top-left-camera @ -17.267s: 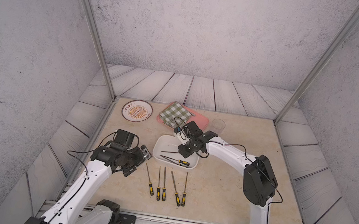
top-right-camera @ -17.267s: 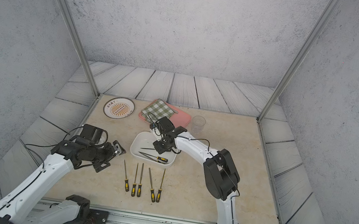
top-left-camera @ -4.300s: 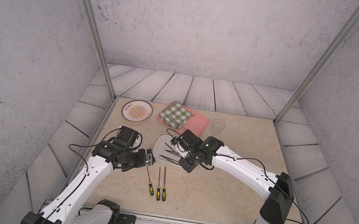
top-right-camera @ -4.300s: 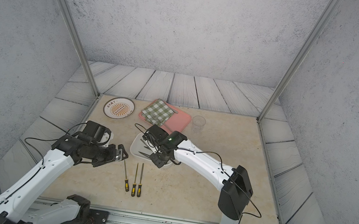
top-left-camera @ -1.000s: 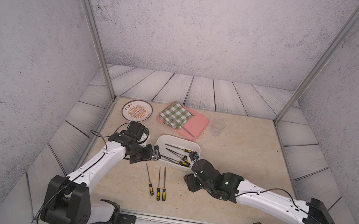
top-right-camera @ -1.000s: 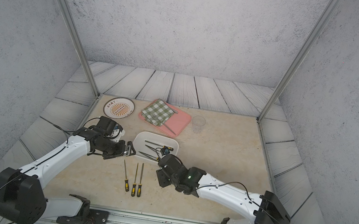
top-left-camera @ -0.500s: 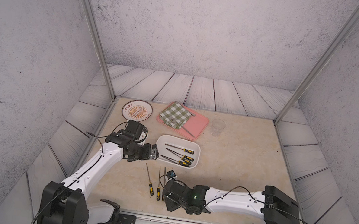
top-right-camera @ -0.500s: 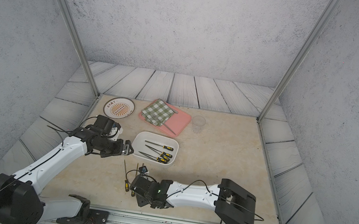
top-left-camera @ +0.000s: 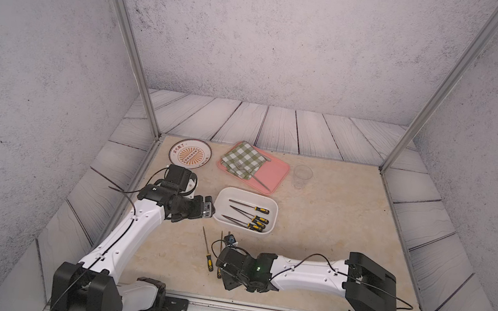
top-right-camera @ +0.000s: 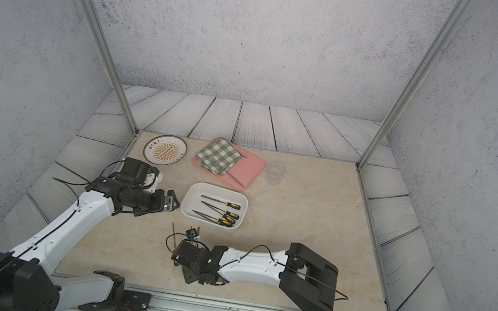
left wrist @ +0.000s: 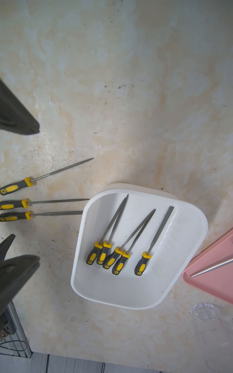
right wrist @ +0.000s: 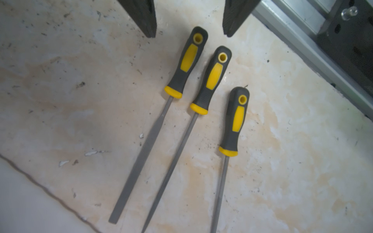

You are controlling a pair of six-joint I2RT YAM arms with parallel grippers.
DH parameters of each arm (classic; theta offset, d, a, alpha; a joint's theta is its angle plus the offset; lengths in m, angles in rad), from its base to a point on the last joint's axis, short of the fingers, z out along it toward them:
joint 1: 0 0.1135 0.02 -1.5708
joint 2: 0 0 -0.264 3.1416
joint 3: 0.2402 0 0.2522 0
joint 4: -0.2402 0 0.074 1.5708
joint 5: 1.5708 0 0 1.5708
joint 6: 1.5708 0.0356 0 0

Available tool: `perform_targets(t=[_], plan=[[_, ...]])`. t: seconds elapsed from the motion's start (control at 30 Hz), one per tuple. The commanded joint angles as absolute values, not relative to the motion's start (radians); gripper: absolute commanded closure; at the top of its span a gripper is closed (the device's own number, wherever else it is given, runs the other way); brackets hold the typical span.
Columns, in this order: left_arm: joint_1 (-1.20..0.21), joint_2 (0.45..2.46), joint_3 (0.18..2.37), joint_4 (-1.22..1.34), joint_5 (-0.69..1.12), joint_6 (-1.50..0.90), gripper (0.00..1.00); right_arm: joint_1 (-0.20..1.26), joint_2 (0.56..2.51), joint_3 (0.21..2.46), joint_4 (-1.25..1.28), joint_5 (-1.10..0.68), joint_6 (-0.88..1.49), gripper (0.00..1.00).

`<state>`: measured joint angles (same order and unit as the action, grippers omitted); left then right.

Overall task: Put the file tool into the storage box
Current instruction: Pick up the file tool from the center of the board.

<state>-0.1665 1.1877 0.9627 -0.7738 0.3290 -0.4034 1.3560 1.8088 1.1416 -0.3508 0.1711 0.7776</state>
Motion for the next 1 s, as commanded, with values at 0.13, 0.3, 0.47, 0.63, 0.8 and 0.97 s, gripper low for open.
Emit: perform_targets(t=[0.13, 0.3, 0.47, 0.63, 0.8, 0.97], plan=[[-0.149, 1.161, 0.973, -0.756, 0.362, -0.393, 0.02, 1.357, 1.870, 1.205, -0.425, 0.196, 0.779, 0.44], [-0.142, 1.161, 0.970, -0.751, 0.376, -0.395, 0.02, 1.356, 1.894, 1.238, -0.481, 0.236, 0.784, 0.46], [-0.140, 1.155, 0.967, -0.737, 0.407, -0.400, 0.02, 1.354, 1.884, 1.222, -0.504, 0.268, 0.802, 0.47], [-0.132, 1.150, 0.965, -0.732, 0.415, -0.403, 0.02, 1.353, 1.866, 1.190, -0.504, 0.281, 0.811, 0.48], [-0.132, 1.146, 0.962, -0.731, 0.416, -0.405, 0.02, 1.354, 1.861, 1.209, -0.495, 0.272, 0.783, 0.49], [-0.133, 1.147, 0.960, -0.731, 0.417, -0.406, 0.02, 1.353, 1.882, 1.242, -0.506, 0.275, 0.755, 0.49]])
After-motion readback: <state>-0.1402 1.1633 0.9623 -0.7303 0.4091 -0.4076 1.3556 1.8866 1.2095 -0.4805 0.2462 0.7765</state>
